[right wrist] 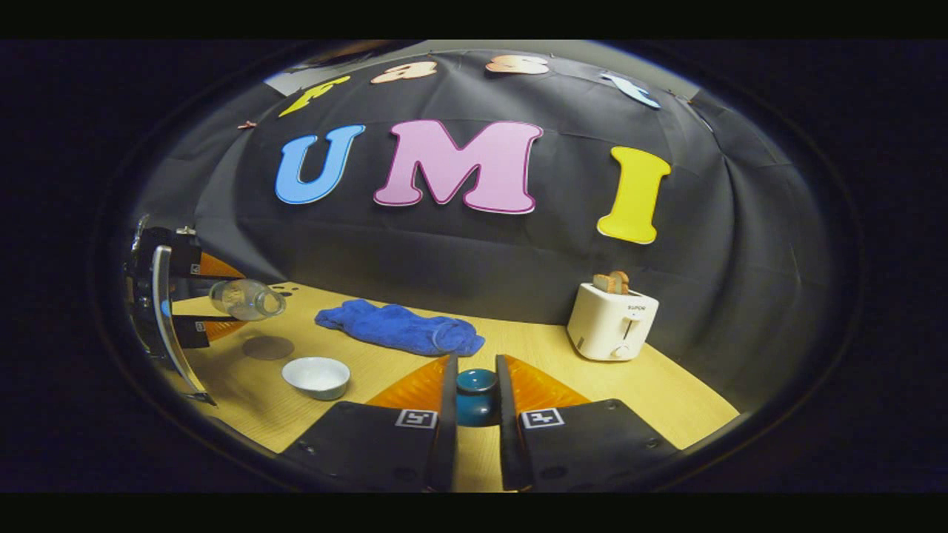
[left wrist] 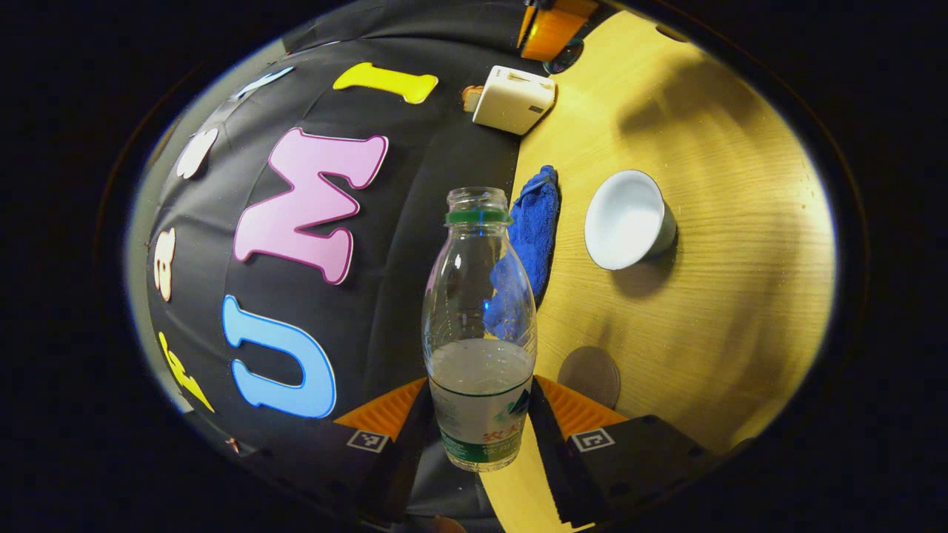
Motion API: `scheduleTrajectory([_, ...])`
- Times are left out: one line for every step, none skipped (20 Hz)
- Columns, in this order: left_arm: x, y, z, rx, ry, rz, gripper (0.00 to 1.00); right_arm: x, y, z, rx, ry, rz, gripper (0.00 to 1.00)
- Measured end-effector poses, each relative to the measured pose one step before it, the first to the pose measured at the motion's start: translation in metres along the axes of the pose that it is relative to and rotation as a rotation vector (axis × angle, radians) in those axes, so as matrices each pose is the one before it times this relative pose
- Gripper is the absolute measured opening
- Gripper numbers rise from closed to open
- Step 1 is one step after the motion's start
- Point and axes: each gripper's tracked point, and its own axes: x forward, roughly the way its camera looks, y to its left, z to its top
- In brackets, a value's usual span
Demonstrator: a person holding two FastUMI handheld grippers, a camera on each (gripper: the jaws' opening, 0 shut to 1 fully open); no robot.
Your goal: Open the teacup lid with one hand, grasp the water bottle and pour water into the teacup with the other hand; after pouring, place the water bottle on the coaster and then close the teacup lid.
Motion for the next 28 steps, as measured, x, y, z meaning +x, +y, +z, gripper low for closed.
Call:
scheduleTrajectory([-0.00016, 0.00024, 0.0004, 0.02963, 0.00303, 0.0004, 0.74, -0.00085, -0.0012, -0.00039, -0.00282, -0.00016, -0.00071, 0.31])
scheduleTrajectory([0.00178, 0.00019, 0.00022, 0.03005, 0.00353, 0.0043, 0.74, -0.0006, -0.00115, -0.00073, -0.00436, 0.00148, -0.00035, 0.31])
scheduleTrajectory([0.00064, -0.00052, -0.00064, 0.02852, 0.00605, 0.00084, 0.74, 0.00003, -0.00034, 0.00041, -0.00706, 0.00158, -0.00244, 0.31])
scheduleTrajectory([0.00133, -0.00074, -0.00019, 0.02678, 0.00106, 0.00353, 0.74, -0.0008, -0.00124, -0.00053, -0.00774, 0.00131, -0.00101, 0.31])
scheduleTrajectory([0.00034, -0.00004, 0.00043, 0.03111, -0.00327, 0.00693, 0.74, -0.00049, -0.00058, 0.00071, -0.00663, -0.00308, -0.00235, 0.31])
scheduleTrajectory([0.0013, -0.00117, -0.00112, 0.02643, 0.00079, 0.00475, 0.74, 0.00036, 0.00033, 0.00078, -0.00325, -0.00129, 0.00112, 0.31])
scheduleTrajectory([-0.00011, -0.00149, -0.00048, 0.01695, 0.0018, -0.00073, 0.74, -0.00109, -0.00006, 0.00025, -0.00227, -0.0001, 0.00239, 0.31])
scheduleTrajectory([0.00071, -0.00393, -0.00089, 0.01325, 0.00309, -0.0062, 0.74, -0.00062, 0.00127, 0.00058, -0.00203, -0.00158, 0.00143, 0.31])
scheduleTrajectory([0.00014, -0.00204, -0.00243, 0.0163, 0.00627, -0.00321, 0.74, -0.00003, 0.0005, 0.00018, -0.00317, -0.00099, 0.00061, 0.31])
scheduleTrajectory([0.00149, -0.00186, -0.00152, 0.01947, 0.00477, 0.00163, 0.74, -0.00075, 0.00017, 0.00063, -0.00231, -0.00189, -0.00142, 0.31])
scheduleTrajectory([0.00114, -0.00077, -0.00185, 0.02143, 0.00308, 0.00388, 0.74, 0.00017, -0.0002, 0.00128, -0.00127, -0.0038, -0.00303, 0.27])
scheduleTrajectory([0.00006, 0.00019, -0.00238, 0.02065, 0.00661, 0.00842, 0.74, -0.00049, 0.00077, 0.00013, 0.0, 0.00007, -0.00059, 0.31])
scheduleTrajectory([-0.00242, 0.00257, -0.00247, 0.01765, 0.00675, 0.01293, 0.74, -0.00018, 0.00052, 0.00041, 0.00087, -0.00038, 0.00023, 0.31])
scheduleTrajectory([0.00151, 0.00185, -0.00026, 0.01757, 0.00085, 0.01249, 0.74, -0.00066, 0.00114, -0.00037, 0.00067, 0.00134, 0.00162, 0.31])
scheduleTrajectory([0.00179, 0.00159, -0.00055, 0.01903, 0.00349, 0.00668, 0.74, 0.00027, 0.00112, -0.00024, -0.0002, -0.00037, 0.00127, 0.31])
scheduleTrajectory([-0.00119, 0.00242, -0.00201, 0.01696, 0.0038, 0.01057, 0.74, -0.00043, 0.00062, 0.00028, -0.00116, 0.00013, 0.0001, 0.31])
scheduleTrajectory([0.00123, 0.00181, -0.00074, 0.01506, 0.00148, 0.00744, 0.74, -0.00066, 0.00081, -0.00027, 0.00013, 0.00003, 0.00213, 0.27])
scheduleTrajectory([0.00092, 0.00051, 0.00006, 0.01629, -0.00206, 0.0062, 0.74, -0.00099, 0.00103, 0.00009, -0.00001, -0.00106, -0.00007, 0.27])
scheduleTrajectory([0.00006, 0.00145, 0.00035, 0.01653, -0.00199, 0.00815, 0.74, -0.00064, -0.00001, -0.00048, 0.0002, -0.00077, 0.00224, 0.27])
scheduleTrajectory([0.00022, 0.00075, 0.0005, 0.01412, -0.00444, 0.00633, 0.74, -0.00035, 0.00027, 0.00009, -0.00072, 0.00037, -0.00099, 0.26])
scheduleTrajectory([0.00032, 0.00168, -0.00005, 0.00966, -0.00286, 0.00592, 0.74, -0.0011, 0.0, -0.00078, 0.00103, 0.00029, 0.00199, 0.26])
scheduleTrajectory([0.00126, 0.00091, 0.00107, 0.00864, -0.00332, 0.00736, 0.74, -0.00061, -0.00044, -0.00016, -0.00027, 0.00038, -0.00101, 0.31])
scheduleTrajectory([0.00044, 0.00246, -0.0001, 0.00932, -0.00622, 0.00623, 0.74, -0.00073, 0.00009, -0.00045, -0.00019, -0.00036, 0.00172, 0.31])
scheduleTrajectory([0.00046, 0.00143, 0.0009, 0.01057, -0.00598, 0.00853, 0.74, -0.00028, -0.00098, -0.00027, -0.00184, -0.00126, -0.00089, 0.26])
scheduleTrajectory([0.00142, 0.00188, 0.00014, 0.01018, -0.00481, 0.00663, 0.74, -0.00126, -0.00068, -0.0004, -0.00248, -0.00041, -0.00035, 0.26])
scheduleTrajectory([0.00177, 0.00028, 0.00021, 0.00782, -0.00402, 0.00514, 0.74, -0.00014, -0.00081, 0.00026, -0.00109, -0.00056, -0.00163, 0.26])
scheduleTrajectory([0.00037, 0.00152, -0.00064, 0.00651, -0.00442, 0.00316, 0.74, -0.00014, -0.00061, -0.00056, 0.00129, -0.0001, 0.0002, 0.31])
scheduleTrajectory([0.00068, 0.00007, 0.00032, 0.00626, -0.00512, 0.00541, 0.74, -0.00027, -0.00045, 0.00047, 0.00212, 0.00002, 0.00025, 0.31])
